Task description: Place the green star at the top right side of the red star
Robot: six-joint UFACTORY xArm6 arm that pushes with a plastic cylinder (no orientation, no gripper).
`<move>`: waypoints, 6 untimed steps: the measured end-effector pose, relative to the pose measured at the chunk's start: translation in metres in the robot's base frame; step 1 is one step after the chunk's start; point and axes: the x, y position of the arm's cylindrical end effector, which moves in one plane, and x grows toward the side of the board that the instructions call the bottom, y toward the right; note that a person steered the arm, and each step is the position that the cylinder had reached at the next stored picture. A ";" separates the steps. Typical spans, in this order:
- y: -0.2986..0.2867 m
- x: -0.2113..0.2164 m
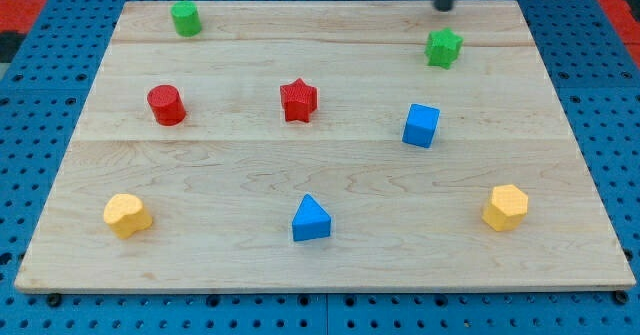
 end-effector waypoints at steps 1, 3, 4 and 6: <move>0.054 0.053; -0.028 0.085; -0.030 0.072; -0.030 0.067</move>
